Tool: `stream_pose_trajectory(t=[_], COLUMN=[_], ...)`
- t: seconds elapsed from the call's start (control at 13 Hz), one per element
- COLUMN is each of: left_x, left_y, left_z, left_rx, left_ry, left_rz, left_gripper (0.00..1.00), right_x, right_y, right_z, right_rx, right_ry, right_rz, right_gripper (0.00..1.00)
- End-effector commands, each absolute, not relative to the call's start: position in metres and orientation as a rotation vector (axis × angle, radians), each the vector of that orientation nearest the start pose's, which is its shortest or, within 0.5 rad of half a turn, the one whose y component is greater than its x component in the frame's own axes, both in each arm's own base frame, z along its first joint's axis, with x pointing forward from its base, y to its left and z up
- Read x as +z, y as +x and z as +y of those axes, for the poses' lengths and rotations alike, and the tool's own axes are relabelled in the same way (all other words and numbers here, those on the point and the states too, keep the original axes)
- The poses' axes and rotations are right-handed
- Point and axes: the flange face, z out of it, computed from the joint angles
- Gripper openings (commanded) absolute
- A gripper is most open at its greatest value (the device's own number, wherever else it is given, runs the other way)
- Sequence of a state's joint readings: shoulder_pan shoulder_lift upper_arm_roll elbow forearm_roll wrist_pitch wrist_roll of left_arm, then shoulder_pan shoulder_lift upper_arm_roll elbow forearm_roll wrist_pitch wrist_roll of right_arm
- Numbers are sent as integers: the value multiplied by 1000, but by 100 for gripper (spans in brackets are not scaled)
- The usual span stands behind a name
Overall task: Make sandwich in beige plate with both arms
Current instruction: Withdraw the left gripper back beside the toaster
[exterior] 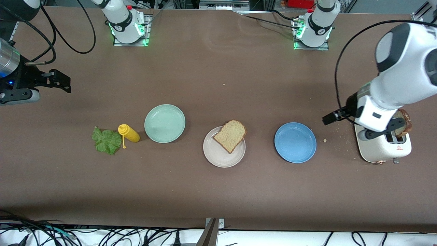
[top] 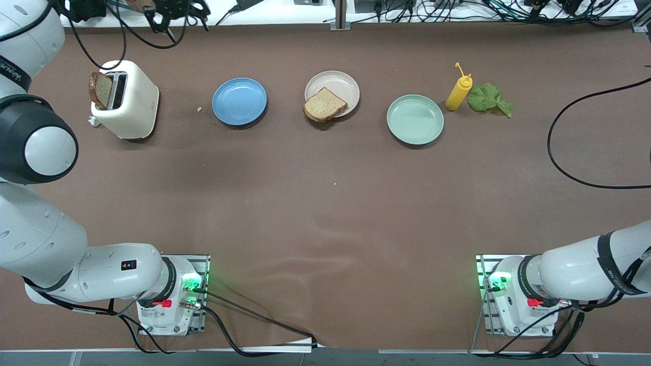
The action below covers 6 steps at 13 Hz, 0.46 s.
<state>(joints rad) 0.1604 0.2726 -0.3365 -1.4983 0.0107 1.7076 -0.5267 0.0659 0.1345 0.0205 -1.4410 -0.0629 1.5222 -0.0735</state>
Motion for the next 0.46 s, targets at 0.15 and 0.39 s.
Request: stream_pose_trajectory(t=[0.15,0.39], left_x=[520,514], left_y=[628,627], left_z=[-52,-41], left_rx=[99,116], left_ry=[-3152,-3158], left_rz=[-330,-266], left_gripper=[99,98], right_x=[601,601], right_y=[591,591], right_z=[40,40], right_rx=[95,97], right_ry=[-3206,-3202], right_rz=[-227,-219], right_gripper=[100,100])
